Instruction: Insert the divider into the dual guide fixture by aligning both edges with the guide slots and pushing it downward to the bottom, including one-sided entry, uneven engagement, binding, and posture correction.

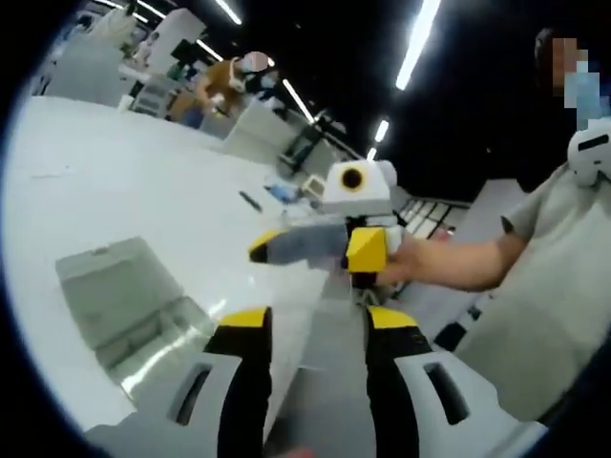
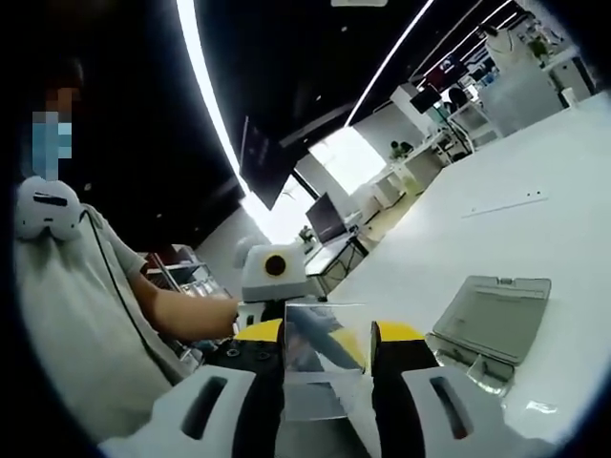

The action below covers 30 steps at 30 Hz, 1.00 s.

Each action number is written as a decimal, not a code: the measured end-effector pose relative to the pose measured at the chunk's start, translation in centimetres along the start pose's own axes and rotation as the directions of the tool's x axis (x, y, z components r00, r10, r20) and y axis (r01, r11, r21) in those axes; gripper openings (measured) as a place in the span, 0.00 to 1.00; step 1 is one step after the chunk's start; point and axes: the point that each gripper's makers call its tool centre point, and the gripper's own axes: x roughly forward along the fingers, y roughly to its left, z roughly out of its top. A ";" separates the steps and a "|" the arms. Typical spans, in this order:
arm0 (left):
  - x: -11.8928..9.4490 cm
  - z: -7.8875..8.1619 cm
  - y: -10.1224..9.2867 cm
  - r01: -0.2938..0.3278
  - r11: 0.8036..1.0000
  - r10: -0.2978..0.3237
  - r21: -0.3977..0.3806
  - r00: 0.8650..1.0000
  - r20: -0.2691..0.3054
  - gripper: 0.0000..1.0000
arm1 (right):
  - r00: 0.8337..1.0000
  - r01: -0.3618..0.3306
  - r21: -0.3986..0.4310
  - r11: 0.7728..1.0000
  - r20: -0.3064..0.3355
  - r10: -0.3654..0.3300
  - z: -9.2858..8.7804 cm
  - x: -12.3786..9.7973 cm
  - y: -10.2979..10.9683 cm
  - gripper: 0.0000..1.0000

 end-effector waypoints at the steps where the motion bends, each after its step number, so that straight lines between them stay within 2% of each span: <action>1: 0.0 -0.2 0.2 -0.019 1.000 0.019 -0.001 1.000 -0.008 0.39 | 1.000 0.009 0.012 1.000 -0.008 -0.009 -0.2 0.2 -0.1 0.31; 4: -0.1 -0.4 0.6 -0.049 0.999 0.049 0.006 0.999 -0.012 0.41 | 0.999 0.029 0.007 1.000 -0.014 -0.029 -0.4 0.3 -0.5 0.31; 7: 0.0 -0.9 1.2 -0.107 0.994 0.107 0.025 0.994 -0.028 0.39 | 0.998 0.063 0.019 0.998 -0.026 -0.062 -0.8 0.5 -1.1 0.31; 10: 0.1 -1.6 1.8 -0.178 0.983 0.181 0.050 0.982 -0.058 0.38 | 0.993 0.111 0.038 0.993 -0.040 -0.110 -1.3 0.5 -2.0 0.31; 12: 0.3 -1.7 1.6 -0.181 0.983 0.183 0.039 0.982 -0.051 0.37 | 0.990 0.136 0.042 0.990 -0.045 -0.134 -1.5 0.6 -2.5 0.31; 14: 0.1 -1.8 2.7 -0.268 0.963 0.269 0.029 0.962 -0.052 0.35 | 0.986 0.160 0.044 0.986 -0.052 -0.158 -1.7 0.6 -2.9 0.31; 15: 0.2 -2.0 2.7 -0.275 0.961 0.276 0.028 0.959 -0.060 0.34 | 0.984 0.173 0.044 0.984 -0.055 -0.170 -1.8 0.6 -3.0 0.31; 16: 0.2 -2.2 3.1 -0.311 0.950 0.313 0.030 0.948 -0.066 0.33 | 0.982 0.186 0.047 0.981 -0.054 -0.184 -1.8 0.6 -3.2 0.31; 18: 0.6 -2.8 2.8 -0.323 0.945 0.326 0.052 0.941 -0.086 0.29 | 0.973 0.224 0.056 0.973 -0.064 -0.220 -2.1 0.5 -3.8 0.31; 19: 0.6 -3.0 2.9 -0.339 0.938 0.344 0.070 0.934 -0.096 0.29 | 0.971 0.232 0.060 0.971 -0.063 -0.229 -2.2 0.5 -4.0 0.31; 22: 0.7 -2.9 3.0 -0.373 0.923 0.382 0.098 0.920 -0.092 0.27 | 0.961 0.272 0.067 0.960 -0.075 -0.267 -2.6 0.5 -4.6 0.31; 25: 0.6 -2.9 3.7 -0.427 0.896 0.439 0.121 0.892 -0.104 0.25 | 0.950 0.308 0.091 0.947 -0.087 -0.301 -3.0 0.7 -4.9 0.31; 26: 0.7 -2.9 3.7 -0.431 0.895 0.442 0.117 0.891 -0.102 0.25 | 0.946 0.319 0.089 0.943 -0.093 -0.312 -3.2 0.7 -5.0 0.31; 27: 0.5 -2.8 4.0 -0.456 0.885 0.465 0.096 0.879 -0.103 0.24 | 0.940 0.335 0.095 0.937 -0.102 -0.326 -3.4 0.8 -5.1 0.31; 28: 0.5 -2.7 4.0 -0.461 0.883 0.469 0.092 0.878 -0.099 0.23 | 0.935 0.347 0.104 0.932 -0.112 -0.335 -3.7 0.8 -5.2 0.31; 30: 0.3 -2.7 4.5 -0.490 0.868 0.496 0.082 0.862 -0.101 0.19 | 0.926 0.371 0.110 0.922 -0.120 -0.358 -3.9 0.9 -5.3 0.31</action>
